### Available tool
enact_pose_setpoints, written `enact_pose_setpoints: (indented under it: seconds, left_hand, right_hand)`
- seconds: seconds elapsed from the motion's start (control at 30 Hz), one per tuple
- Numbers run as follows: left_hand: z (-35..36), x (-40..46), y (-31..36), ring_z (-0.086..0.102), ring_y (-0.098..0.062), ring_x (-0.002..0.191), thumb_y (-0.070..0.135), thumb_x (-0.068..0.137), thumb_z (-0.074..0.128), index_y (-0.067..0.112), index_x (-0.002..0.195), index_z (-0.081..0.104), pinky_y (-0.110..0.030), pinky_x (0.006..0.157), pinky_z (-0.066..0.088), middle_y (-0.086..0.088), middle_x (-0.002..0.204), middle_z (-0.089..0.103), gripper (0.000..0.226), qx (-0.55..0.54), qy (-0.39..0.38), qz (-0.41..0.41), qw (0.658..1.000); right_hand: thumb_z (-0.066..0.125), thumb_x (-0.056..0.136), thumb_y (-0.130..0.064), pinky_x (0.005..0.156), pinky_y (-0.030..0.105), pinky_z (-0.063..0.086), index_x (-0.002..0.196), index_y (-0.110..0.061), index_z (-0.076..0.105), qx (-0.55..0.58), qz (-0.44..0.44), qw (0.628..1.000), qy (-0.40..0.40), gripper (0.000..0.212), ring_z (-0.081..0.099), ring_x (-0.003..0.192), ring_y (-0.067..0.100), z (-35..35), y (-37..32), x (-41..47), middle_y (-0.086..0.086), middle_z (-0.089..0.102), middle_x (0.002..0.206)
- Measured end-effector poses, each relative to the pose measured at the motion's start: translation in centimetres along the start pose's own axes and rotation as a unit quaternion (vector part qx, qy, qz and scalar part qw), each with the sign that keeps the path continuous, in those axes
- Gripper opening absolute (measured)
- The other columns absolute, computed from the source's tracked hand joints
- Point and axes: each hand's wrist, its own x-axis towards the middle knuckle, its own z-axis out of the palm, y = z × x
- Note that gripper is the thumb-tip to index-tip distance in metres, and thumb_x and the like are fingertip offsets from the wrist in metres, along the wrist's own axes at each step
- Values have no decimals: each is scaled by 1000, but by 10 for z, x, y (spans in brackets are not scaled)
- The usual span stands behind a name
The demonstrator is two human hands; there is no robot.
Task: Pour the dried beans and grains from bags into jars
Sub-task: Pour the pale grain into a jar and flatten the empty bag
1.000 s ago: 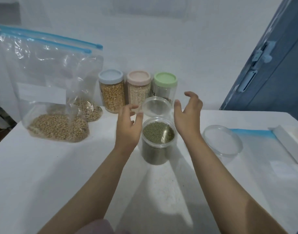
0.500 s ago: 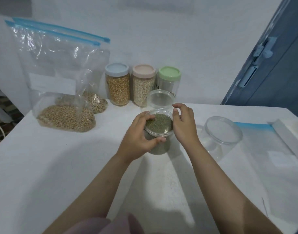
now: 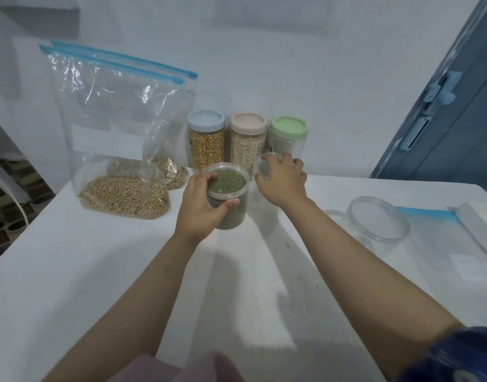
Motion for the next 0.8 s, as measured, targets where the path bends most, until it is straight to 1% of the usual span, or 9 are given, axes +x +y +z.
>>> enact_pose_setpoints:
  seconds: [0.1, 0.2, 0.37, 0.47, 0.57, 0.63, 0.7, 0.77, 0.8]
  left_hand:
    - [2, 17, -6, 43, -22, 124, 56, 73, 75, 18, 128, 49, -42, 106, 39, -2, 128, 48, 72, 34, 21, -11, 999]
    - [5, 30, -11, 43, -25, 125, 53, 74, 78, 17, 127, 48, -45, 105, 40, -4, 129, 48, 70, 51, 38, -26, 998]
    - [5, 43, -19, 41, -28, 129, 53, 75, 77, 19, 130, 46, -46, 108, 38, -7, 135, 44, 71, 49, 52, -55, 996]
    - [3, 45, -20, 38, -28, 133, 51, 77, 76, 20, 132, 45, -47, 111, 36, -8, 141, 40, 70, 40, 55, -67, 995]
    - [1, 36, -20, 28, -29, 141, 49, 82, 73, 22, 141, 40, -44, 116, 29, -9, 151, 27, 73, 35, 52, -75, 995]
    - [1, 21, -22, 23, -27, 144, 52, 84, 69, 23, 149, 32, -45, 118, 25, -9, 157, 21, 80, 56, 56, -71, 994]
    - [0, 0, -24, 15, -23, 148, 58, 85, 64, 22, 154, 23, -42, 119, 18, -8, 161, 16, 87, 42, 64, -69, 995]
    - [-2, -24, -25, 14, -18, 148, 67, 85, 56, 20, 155, 22, -37, 119, 16, -6, 160, 17, 90, 6, 54, -52, 997]
    - [-2, -35, -25, 17, -18, 148, 72, 84, 52, 20, 154, 25, -38, 120, 18, -6, 158, 21, 91, -10, 41, -41, 998]
  right_hand:
    - [49, 93, -49, 110, 59, 27, 145, -33, 38, -34, 18, 999, -10, 56, 22, 139, 43, 10, -6, 13, 11, 27, 155]
    - [50, 92, -56, 107, 60, 31, 142, -33, 38, -36, 36, 999, -9, 56, 22, 137, 46, 14, -9, 22, 12, 30, 152]
    - [55, 90, -46, 107, 56, 35, 137, -34, 43, -14, 11, 1000, -18, 50, 24, 135, 48, 15, -11, 24, 8, 30, 154]
    - [54, 85, -50, 112, 56, 27, 135, -38, 45, 11, -34, 999, -21, 52, 19, 142, 44, 17, -7, 22, 2, 28, 157]
    - [59, 85, -45, 116, 52, 20, 133, -42, 48, 49, -46, 997, -28, 50, 14, 144, 43, 19, -5, 10, 5, 22, 159]
    - [62, 85, -47, 116, 48, 14, 131, -43, 51, 68, -68, 995, -18, 48, 12, 148, 36, 20, -3, -4, 8, 19, 160]
    - [65, 85, -51, 114, 44, 17, 127, -43, 55, 89, -76, 993, -7, 44, 13, 149, 32, 17, -1, -20, 7, 16, 161]
    - [66, 85, -55, 114, 40, 16, 123, -42, 61, 113, -87, 990, -1, 40, 13, 149, 26, 12, -1, -37, 7, 18, 161]
    - [67, 85, -56, 115, 39, 15, 121, -42, 63, 127, -95, 987, -3, 39, 13, 149, 24, 9, -1, -46, 7, 21, 160]
